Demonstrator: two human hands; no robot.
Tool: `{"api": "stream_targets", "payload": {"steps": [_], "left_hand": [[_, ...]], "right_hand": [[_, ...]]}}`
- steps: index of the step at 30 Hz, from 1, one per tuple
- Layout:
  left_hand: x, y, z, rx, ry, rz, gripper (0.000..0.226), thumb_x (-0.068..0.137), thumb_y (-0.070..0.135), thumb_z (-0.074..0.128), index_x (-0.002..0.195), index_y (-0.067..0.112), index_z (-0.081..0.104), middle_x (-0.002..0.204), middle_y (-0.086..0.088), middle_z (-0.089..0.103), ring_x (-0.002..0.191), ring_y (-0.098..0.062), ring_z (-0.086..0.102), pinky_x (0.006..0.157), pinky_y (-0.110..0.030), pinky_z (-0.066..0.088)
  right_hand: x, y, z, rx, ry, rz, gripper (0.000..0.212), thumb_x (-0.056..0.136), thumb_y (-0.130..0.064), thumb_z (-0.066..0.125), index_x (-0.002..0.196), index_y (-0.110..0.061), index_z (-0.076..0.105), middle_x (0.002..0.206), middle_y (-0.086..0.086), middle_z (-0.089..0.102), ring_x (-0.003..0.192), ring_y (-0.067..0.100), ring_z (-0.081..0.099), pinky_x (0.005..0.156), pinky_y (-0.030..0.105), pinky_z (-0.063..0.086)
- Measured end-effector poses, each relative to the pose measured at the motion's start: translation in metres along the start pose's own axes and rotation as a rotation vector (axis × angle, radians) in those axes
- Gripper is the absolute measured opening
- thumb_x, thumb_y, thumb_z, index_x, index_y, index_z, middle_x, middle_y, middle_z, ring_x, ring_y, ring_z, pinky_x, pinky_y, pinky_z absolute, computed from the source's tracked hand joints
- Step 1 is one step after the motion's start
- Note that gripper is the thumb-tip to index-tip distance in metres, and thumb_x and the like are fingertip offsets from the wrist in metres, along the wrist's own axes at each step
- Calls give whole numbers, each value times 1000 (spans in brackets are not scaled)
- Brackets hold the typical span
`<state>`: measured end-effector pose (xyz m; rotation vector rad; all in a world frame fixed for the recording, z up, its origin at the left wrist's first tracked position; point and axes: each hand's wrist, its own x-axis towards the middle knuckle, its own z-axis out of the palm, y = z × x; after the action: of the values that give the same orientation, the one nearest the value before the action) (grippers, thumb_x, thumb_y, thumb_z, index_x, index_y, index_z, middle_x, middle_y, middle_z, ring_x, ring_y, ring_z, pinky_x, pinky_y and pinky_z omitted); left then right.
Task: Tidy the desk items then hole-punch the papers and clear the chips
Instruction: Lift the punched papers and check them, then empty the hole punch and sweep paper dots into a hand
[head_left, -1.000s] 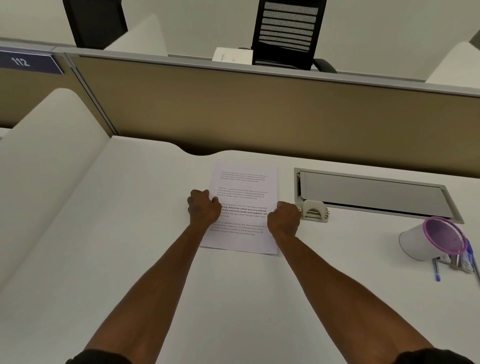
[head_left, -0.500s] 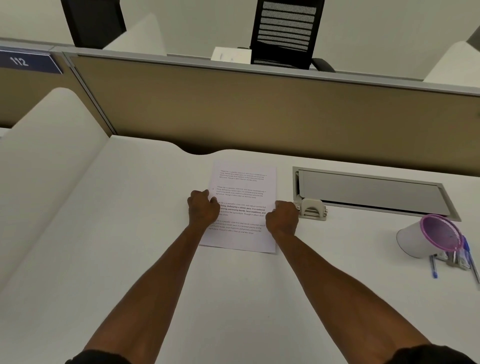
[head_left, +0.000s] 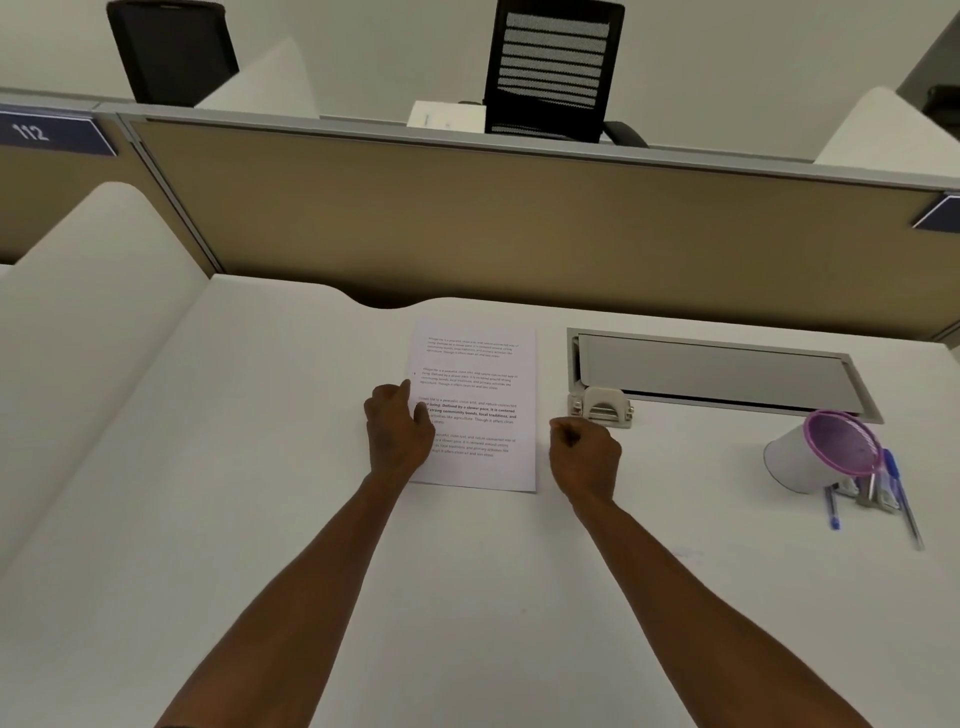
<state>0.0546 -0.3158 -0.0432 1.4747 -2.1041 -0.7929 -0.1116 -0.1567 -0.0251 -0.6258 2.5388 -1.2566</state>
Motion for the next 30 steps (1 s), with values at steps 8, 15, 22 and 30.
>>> {"api": "stream_targets", "payload": {"steps": [8,15,22,30], "left_hand": [[-79,14,11,-112,145,168,42,88,10,64,130,11,59,125,-7,52,125,-23,42,100,-29,40],[-186,45,39,-231,-53,310,39,90,13,65,127,21,62,122,4,57,120,-9,49,104,-4,25],[-239,77,86,-146,-323,455,41,92,27,56,131,17,60,127,2,63,120,-13,56,106,-20,40],[-245,120,120,127,-491,471,61,102,30,41,155,11,18,163,-4,15,152,-19,9,122,-28,4]], "right_hand": [[-38,44,-71,43,105,-45,12,89,-15,67,94,-14,77,87,-2,75,78,10,67,70,8,43],[-85,104,-149,9,241,38,14,86,-9,68,92,-18,76,88,-5,74,74,4,65,71,9,44],[-71,154,-196,-250,27,33,34,80,7,60,107,-7,72,107,11,71,98,26,68,94,36,51],[-52,165,-188,-538,-197,-148,40,81,3,55,119,-2,64,117,18,59,108,35,56,92,37,46]]}}
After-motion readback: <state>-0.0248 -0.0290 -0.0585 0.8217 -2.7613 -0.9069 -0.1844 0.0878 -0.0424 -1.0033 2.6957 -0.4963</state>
